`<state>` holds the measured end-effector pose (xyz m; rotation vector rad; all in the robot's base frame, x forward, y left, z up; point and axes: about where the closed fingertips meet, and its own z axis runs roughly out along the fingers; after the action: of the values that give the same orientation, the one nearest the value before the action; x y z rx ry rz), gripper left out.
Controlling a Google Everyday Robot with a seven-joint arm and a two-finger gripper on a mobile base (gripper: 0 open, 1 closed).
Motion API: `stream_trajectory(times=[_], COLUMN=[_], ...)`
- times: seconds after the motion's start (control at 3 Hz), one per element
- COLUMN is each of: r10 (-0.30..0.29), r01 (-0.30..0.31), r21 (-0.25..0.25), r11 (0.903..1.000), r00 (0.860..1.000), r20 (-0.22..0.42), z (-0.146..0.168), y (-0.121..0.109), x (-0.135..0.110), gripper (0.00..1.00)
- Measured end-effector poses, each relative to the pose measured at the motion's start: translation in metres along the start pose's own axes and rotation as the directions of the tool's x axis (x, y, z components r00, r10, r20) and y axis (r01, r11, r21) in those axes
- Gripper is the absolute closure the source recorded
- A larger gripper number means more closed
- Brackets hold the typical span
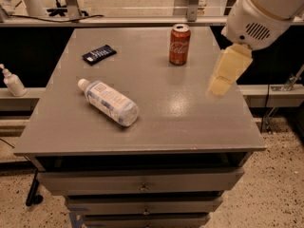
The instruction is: Place blue plastic bottle upright
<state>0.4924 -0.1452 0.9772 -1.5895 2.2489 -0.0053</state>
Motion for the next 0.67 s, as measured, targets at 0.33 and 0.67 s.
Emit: stream_trajectory(times=[0.33, 0.67], r10=[0.079, 0.129], r01=[-0.076, -0.115], r21=[-0.063, -0.131], r11=[0.9951, 0.9847], r00=[0.996, 0.986], r20=[0.046, 0.107], z=[0.025, 0.044], y=[0.012, 0.036], x=[-0.05, -0.108], gripper=[0.0, 0.0])
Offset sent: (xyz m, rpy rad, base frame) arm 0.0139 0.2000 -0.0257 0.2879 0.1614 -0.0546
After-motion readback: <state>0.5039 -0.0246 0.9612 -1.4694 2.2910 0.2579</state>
